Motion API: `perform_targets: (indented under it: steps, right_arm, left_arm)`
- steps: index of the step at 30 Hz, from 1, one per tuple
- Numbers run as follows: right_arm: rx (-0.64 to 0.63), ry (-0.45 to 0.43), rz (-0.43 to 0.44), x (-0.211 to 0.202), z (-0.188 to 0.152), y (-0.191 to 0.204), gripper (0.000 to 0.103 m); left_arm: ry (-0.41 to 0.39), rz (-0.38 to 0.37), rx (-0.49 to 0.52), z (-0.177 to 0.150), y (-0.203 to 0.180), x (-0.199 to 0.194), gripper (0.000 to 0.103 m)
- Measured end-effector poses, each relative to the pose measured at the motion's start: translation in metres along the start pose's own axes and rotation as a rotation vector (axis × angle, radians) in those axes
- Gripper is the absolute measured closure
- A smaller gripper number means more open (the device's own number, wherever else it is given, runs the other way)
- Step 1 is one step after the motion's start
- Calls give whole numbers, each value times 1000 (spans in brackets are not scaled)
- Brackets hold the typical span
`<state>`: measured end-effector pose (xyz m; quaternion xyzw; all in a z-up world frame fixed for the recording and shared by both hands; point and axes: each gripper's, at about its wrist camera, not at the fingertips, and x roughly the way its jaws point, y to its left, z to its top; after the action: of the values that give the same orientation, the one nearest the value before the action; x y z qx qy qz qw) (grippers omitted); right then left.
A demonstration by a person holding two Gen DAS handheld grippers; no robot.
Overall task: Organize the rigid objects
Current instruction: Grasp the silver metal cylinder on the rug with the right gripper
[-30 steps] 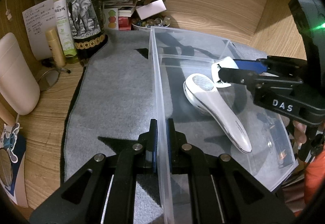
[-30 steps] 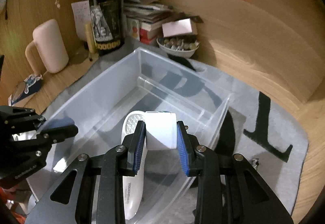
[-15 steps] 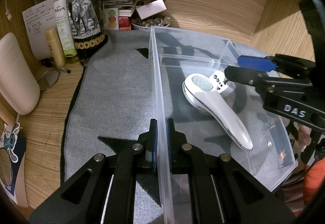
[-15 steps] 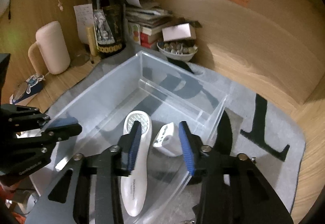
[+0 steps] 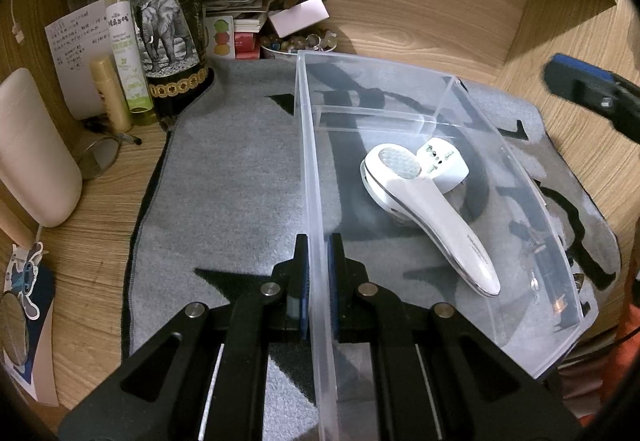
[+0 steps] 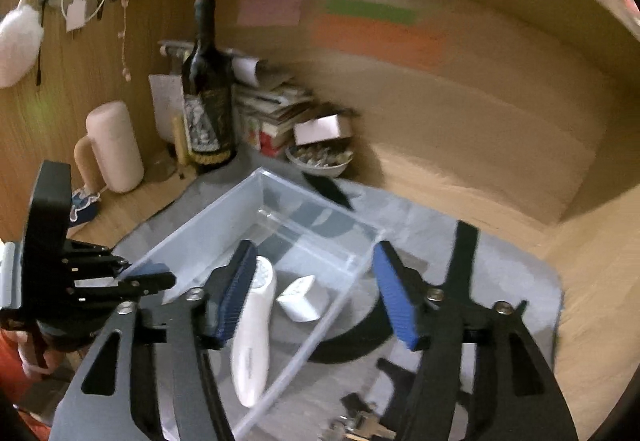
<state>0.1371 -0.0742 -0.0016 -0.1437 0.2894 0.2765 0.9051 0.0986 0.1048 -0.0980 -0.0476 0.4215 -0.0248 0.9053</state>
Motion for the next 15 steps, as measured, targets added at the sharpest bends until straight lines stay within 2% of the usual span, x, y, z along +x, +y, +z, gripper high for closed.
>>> perform_targets:
  steps: [6, 12, 15]
  right_arm:
    - [57, -13, -91, -18, -14, -32, 37]
    - [132, 48, -193, -22, -39, -75, 37]
    - [170, 83, -212, -19, -52, -91, 37]
  left_arm:
    - [3, 5, 3, 0, -1, -1, 96]
    - [4, 13, 4, 0, -1, -1, 96]
    - [5, 16, 2, 0, -2, -1, 96]
